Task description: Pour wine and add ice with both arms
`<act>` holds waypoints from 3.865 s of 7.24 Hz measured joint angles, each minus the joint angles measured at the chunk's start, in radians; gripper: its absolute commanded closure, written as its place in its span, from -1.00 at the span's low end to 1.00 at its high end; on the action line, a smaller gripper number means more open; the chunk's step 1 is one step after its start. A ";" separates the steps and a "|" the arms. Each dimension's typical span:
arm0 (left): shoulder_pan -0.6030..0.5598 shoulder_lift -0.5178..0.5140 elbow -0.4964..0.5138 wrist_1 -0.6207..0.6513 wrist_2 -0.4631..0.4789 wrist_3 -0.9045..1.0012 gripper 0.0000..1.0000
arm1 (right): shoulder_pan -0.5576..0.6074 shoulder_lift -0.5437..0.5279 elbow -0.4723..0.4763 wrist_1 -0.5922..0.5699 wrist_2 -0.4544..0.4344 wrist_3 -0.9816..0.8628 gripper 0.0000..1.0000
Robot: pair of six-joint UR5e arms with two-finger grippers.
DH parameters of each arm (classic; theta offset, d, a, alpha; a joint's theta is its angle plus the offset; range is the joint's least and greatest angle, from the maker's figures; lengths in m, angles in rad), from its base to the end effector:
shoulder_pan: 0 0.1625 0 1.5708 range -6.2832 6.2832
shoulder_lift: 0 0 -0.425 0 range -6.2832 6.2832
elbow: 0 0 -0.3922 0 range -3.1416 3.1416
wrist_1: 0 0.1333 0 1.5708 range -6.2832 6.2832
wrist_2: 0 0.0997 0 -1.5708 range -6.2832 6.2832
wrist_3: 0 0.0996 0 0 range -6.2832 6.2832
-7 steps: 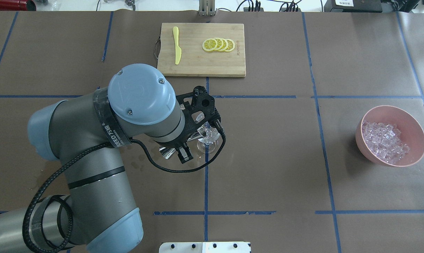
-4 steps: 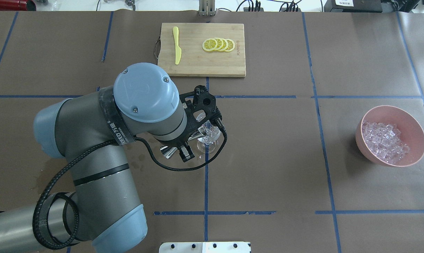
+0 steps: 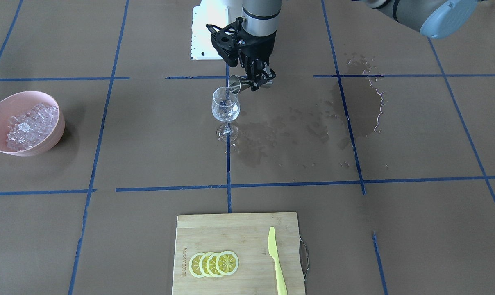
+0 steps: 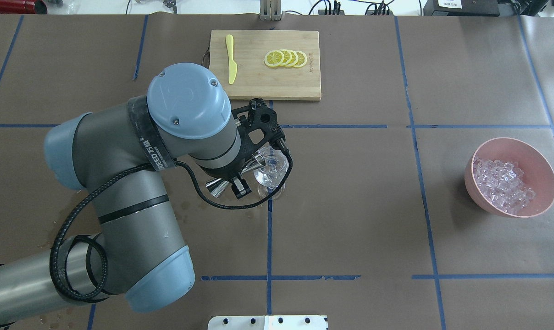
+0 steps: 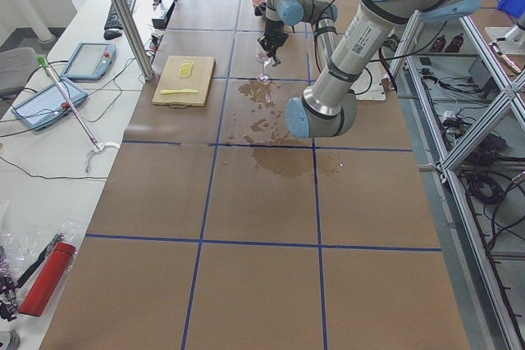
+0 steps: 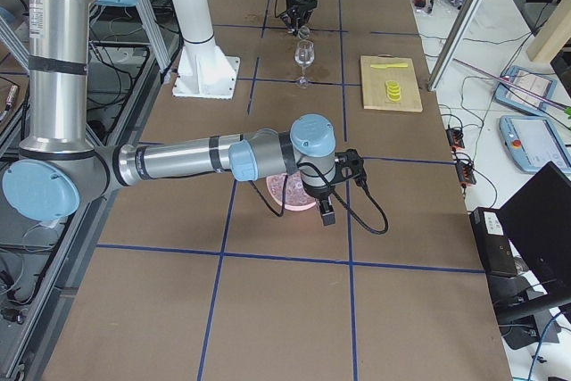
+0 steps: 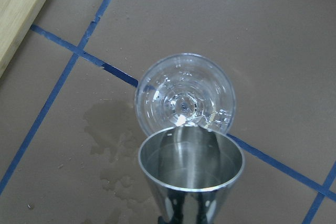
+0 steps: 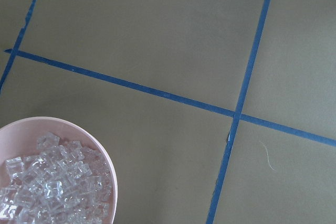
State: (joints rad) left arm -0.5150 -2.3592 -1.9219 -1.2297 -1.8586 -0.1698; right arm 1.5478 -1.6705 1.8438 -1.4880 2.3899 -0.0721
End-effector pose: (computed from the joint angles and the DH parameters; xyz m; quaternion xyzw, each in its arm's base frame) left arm 0.4734 -0.3886 0.1011 0.2387 0.3293 0.4412 0.7999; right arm 0.0500 -0.4590 0.5583 0.1268 -0.3919 -0.0940 0.9063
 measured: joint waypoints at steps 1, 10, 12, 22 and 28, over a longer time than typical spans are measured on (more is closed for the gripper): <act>-0.002 0.000 -0.001 -0.001 -0.003 0.001 1.00 | 0.000 0.000 0.000 0.000 0.000 0.000 -1.00; -0.164 0.257 -0.181 -0.420 -0.009 -0.100 1.00 | 0.000 0.000 0.005 0.000 0.004 0.000 -1.00; -0.188 0.403 -0.230 -0.600 0.009 -0.220 1.00 | 0.000 -0.001 0.007 0.000 0.005 0.000 -1.00; 0.008 1.056 -0.022 -1.625 0.835 -0.743 1.00 | 0.000 -0.002 0.018 0.002 0.005 0.000 -1.00; 0.291 0.997 0.192 -1.624 1.190 -0.968 1.00 | 0.000 -0.002 0.018 0.002 0.005 0.000 -1.00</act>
State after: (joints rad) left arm -0.2238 -1.3626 -1.7299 -2.8539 -0.6690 -1.1373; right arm 1.5478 -1.6720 1.8623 -1.4864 2.3945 -0.0721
